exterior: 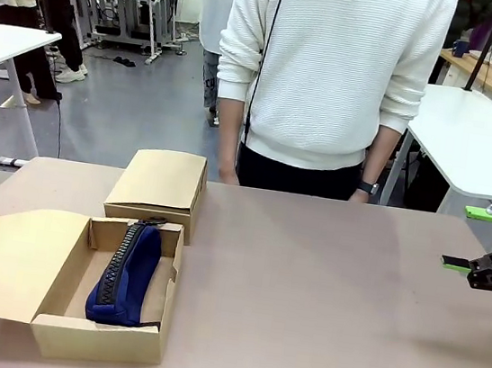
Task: Place items inside the box.
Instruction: Close the lid of the Mailer Box closest to the robot.
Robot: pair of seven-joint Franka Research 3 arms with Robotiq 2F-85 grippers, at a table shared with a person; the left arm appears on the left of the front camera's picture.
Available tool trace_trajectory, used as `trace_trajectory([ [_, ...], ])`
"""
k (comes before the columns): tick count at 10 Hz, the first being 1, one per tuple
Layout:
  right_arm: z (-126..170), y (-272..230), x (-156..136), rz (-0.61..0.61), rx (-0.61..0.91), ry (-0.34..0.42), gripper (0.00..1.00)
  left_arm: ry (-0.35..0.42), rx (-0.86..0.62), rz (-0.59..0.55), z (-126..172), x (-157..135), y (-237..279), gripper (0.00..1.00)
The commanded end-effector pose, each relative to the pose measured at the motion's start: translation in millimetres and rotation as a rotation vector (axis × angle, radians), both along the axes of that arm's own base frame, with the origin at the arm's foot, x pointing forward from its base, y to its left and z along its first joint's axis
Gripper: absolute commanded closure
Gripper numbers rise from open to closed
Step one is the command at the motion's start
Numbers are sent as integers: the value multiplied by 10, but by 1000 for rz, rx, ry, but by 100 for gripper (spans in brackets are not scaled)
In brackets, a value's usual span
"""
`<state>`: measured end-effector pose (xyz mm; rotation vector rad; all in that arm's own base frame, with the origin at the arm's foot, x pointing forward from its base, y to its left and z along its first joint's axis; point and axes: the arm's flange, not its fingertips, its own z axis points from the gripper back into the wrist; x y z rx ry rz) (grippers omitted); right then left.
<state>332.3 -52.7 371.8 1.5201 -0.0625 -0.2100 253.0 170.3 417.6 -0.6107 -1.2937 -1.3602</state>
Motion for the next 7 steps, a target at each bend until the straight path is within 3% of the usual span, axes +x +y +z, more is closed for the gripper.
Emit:
trace_trajectory([
  [1,68,8,13,-14,23,15,0,109,31,-33,21,-37,-67,0],
  [2,68,8,13,-14,23,15,0,0,0,0,0,0,0,0],
  [4,68,8,13,-14,23,15,0,68,175,110,-347,184,169,0],
  [7,68,8,13,-14,23,15,0,160,293,162,-699,326,474,0],
])
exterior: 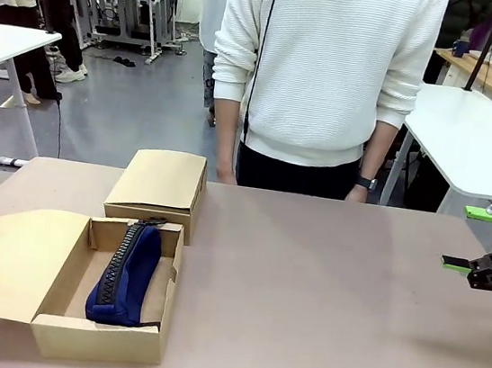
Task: Place items inside the box.
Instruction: Close the lid of the Mailer Box closest to the robot.
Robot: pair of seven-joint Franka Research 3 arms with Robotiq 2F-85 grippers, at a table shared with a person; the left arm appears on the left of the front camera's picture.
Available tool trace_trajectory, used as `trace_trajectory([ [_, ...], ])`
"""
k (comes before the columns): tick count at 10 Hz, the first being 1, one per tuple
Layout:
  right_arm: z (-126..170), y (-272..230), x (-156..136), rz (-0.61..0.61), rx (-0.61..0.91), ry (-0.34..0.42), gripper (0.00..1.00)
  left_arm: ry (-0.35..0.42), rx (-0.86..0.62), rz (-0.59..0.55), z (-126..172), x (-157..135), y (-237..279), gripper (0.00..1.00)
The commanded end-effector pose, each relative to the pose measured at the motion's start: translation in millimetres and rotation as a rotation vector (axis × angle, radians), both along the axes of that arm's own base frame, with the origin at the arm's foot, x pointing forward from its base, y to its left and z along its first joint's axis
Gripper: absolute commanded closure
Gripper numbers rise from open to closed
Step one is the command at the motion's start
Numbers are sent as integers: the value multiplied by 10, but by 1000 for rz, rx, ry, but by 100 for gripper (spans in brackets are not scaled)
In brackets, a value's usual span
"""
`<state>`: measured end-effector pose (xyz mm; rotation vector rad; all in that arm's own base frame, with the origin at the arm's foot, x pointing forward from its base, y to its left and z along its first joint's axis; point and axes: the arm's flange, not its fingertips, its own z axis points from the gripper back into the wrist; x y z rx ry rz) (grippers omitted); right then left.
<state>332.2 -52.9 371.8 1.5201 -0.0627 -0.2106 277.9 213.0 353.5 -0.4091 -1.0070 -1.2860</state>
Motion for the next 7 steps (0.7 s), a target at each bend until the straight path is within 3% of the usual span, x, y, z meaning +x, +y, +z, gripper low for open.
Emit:
trace_trajectory([
  [1,69,10,14,-13,23,15,0,39,92,6,-158,118,120,0],
  [2,69,10,14,-13,23,15,0,47,190,42,-270,165,151,0],
  [7,69,10,14,-13,23,15,0,151,226,0,-849,334,-105,0],
])
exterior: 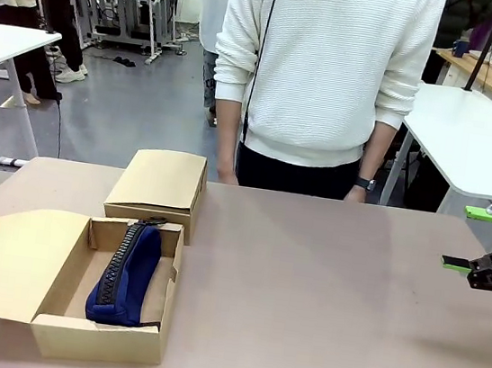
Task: Place items inside the box.
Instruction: Close the lid of the Mailer Box closest to the robot.
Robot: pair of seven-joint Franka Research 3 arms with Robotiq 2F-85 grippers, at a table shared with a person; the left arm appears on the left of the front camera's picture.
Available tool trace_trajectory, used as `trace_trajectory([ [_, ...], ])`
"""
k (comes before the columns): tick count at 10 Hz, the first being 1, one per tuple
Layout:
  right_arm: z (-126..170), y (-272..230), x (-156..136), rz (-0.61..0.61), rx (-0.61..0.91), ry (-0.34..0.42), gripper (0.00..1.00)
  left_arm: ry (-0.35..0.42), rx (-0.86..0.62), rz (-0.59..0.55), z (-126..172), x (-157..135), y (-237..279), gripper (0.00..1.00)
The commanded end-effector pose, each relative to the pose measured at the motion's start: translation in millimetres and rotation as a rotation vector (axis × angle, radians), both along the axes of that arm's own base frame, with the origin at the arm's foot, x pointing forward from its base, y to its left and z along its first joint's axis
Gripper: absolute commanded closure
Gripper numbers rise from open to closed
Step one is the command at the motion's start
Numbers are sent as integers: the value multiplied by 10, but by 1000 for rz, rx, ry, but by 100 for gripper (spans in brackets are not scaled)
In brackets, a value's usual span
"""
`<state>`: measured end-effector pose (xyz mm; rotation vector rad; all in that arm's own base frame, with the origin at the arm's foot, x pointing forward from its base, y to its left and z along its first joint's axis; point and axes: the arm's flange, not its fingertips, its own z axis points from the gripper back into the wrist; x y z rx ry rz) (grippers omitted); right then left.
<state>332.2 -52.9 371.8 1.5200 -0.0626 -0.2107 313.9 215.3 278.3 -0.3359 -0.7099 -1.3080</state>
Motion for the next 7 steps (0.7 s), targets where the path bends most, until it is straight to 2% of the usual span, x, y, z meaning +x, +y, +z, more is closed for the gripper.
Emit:
trace_trajectory([
  [1,69,10,14,-13,23,15,0,-26,-17,-27,-142,-18,-198,0],
  [4,69,10,14,-13,23,15,0,-64,-198,-69,-107,-5,-281,0],
  [6,69,10,14,-13,23,15,0,-81,-378,-90,-46,-59,-343,0],
  [7,69,10,14,-13,23,15,0,-121,-479,-88,-25,-106,-413,0],
])
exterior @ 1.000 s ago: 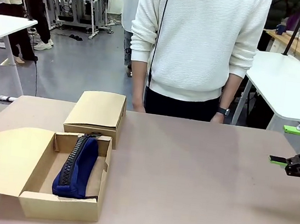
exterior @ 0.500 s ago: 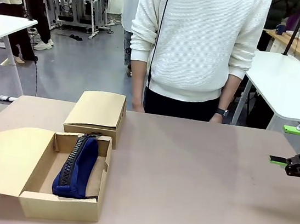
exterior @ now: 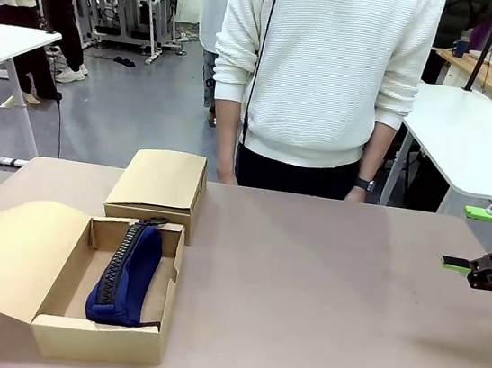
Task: Place items inside the box.
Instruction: Close the lid of the Mailer Box closest to the robot.
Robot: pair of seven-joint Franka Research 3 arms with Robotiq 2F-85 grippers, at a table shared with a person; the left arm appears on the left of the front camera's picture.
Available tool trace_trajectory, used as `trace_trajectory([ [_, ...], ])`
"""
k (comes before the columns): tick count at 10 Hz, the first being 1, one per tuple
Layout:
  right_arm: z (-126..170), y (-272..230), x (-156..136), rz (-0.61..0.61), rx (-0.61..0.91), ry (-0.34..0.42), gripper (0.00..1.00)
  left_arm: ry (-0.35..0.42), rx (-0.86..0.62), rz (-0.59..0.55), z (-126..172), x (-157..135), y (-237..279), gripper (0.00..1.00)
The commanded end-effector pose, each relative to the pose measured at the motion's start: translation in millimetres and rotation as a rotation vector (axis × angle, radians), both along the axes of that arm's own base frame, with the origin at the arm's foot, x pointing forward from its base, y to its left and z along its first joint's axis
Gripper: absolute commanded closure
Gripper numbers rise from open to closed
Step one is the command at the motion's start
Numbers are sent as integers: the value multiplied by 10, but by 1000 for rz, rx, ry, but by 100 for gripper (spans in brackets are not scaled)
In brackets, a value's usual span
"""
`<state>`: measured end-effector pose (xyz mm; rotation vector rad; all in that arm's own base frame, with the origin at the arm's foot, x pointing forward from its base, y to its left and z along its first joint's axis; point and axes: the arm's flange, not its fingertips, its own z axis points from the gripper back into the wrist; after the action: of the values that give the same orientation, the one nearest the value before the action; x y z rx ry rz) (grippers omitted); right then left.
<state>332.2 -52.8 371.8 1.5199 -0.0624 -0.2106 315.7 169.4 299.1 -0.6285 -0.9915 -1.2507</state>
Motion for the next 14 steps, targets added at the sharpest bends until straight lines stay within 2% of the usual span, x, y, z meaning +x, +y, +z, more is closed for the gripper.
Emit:
trace_trajectory([
  [1,69,9,14,-13,23,15,0,-110,-130,-6,-203,-155,-17,0],
  [3,69,9,14,-13,23,15,0,-149,-211,-5,-84,-270,-180,0],
  [6,69,9,14,-13,23,15,0,-235,-257,-44,190,-407,-600,0],
  [8,69,9,14,-13,23,15,0,-228,-282,-142,315,-503,-1075,0],
  [11,69,9,14,-13,23,15,0,-230,-235,-212,277,-664,-1727,0],
  [12,69,9,14,-13,23,15,0,-258,-223,-188,211,-769,-1953,0],
  [14,69,9,14,-13,23,15,0,-238,-200,-176,151,-933,-2332,0],
])
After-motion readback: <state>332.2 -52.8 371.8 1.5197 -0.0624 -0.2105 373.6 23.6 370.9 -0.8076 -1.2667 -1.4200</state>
